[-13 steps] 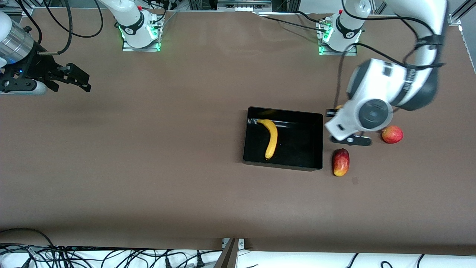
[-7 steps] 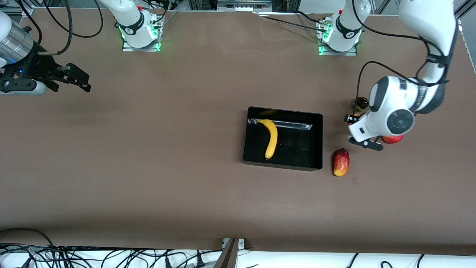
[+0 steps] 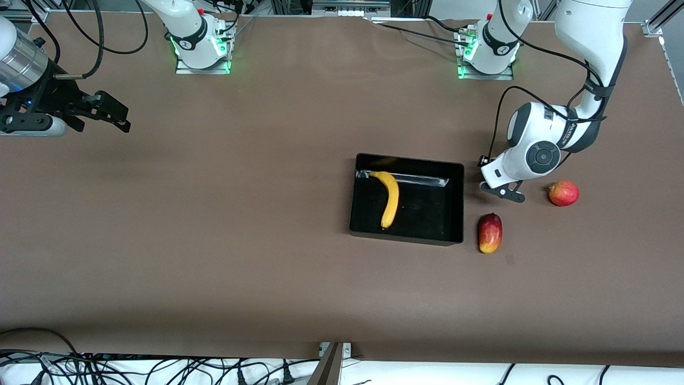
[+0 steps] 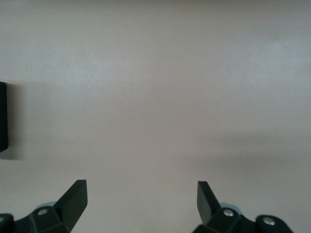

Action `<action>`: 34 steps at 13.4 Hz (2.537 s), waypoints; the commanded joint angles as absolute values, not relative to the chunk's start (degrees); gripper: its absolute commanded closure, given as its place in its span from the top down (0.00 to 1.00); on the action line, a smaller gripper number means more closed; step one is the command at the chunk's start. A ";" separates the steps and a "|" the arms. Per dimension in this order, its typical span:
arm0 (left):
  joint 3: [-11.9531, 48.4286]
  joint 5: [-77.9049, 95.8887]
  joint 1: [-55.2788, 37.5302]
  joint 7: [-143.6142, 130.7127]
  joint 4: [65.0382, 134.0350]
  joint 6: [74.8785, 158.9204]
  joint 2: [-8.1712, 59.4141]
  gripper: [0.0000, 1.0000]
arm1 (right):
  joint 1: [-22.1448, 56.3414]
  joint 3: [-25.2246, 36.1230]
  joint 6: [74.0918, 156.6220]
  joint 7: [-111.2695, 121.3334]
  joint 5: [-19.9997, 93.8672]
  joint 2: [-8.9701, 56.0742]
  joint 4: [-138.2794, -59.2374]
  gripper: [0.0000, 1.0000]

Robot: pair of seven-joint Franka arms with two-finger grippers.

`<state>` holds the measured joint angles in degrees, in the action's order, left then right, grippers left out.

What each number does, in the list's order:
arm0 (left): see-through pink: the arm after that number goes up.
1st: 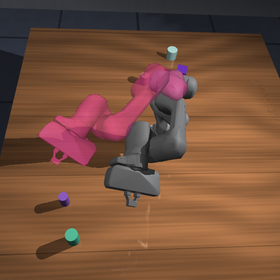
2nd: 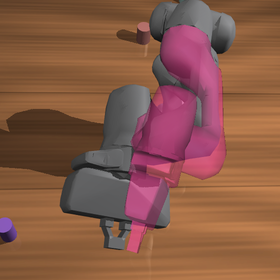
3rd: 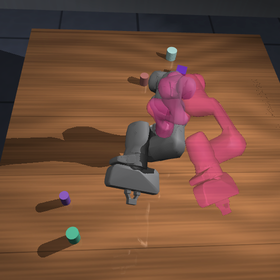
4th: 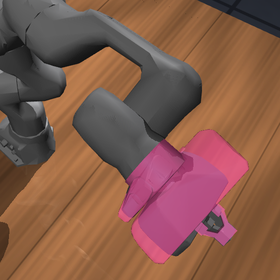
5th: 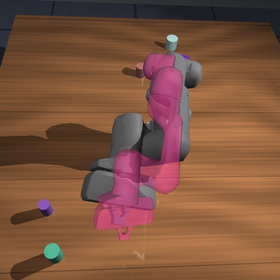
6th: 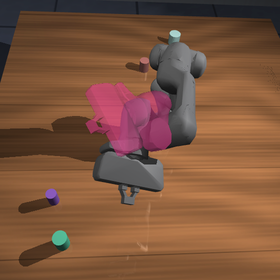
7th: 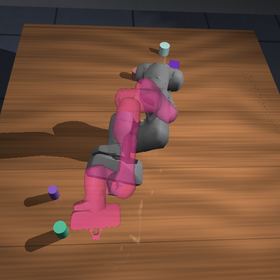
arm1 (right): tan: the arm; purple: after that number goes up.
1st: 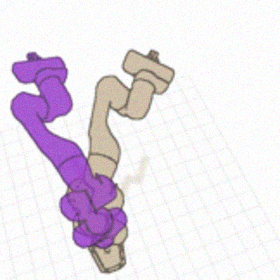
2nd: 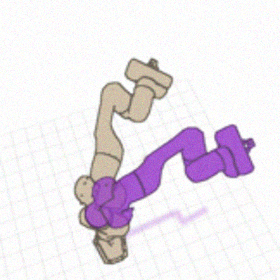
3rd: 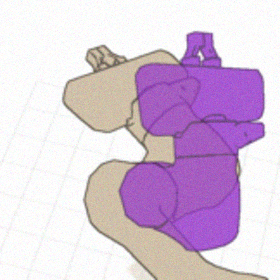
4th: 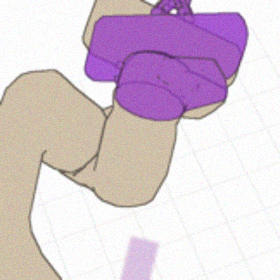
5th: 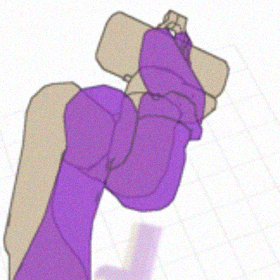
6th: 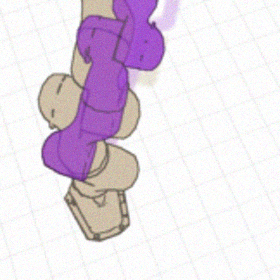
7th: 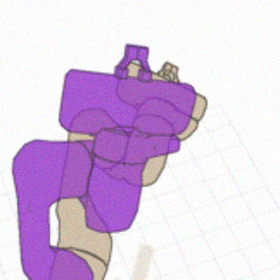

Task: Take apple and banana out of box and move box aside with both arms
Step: 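Lift the apple out and set it on the table beside the mango, then move the left gripper back over the banana in the tray, then lower the left gripper and grasp the yellow banana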

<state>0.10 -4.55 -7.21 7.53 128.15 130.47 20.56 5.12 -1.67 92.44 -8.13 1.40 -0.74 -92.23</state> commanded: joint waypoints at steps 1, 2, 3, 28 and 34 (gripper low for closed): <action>0.44 -5.27 -7.82 8.26 128.41 130.52 18.11 1.00 | 4.48 -2.02 92.37 -7.29 1.14 -0.44 -91.32 1.00; 0.53 -5.27 -7.82 8.26 127.36 129.82 16.97 1.00 | 4.48 -2.02 92.37 -7.29 1.14 -0.44 -91.32 1.00; 0.70 -5.27 -7.82 8.26 124.92 126.77 16.44 1.00 | 4.48 -2.02 92.46 -7.29 1.14 -0.44 -91.32 1.00; 7.21 1.14 -27.60 -22.15 97.56 131.84 35.06 1.00 | 4.48 -2.02 92.55 -7.29 1.05 -0.44 -91.32 1.00; 6.85 1.06 -27.78 -22.15 99.14 140.01 39.64 1.00 | 4.48 -2.02 92.55 -7.29 1.06 -0.44 -91.32 1.00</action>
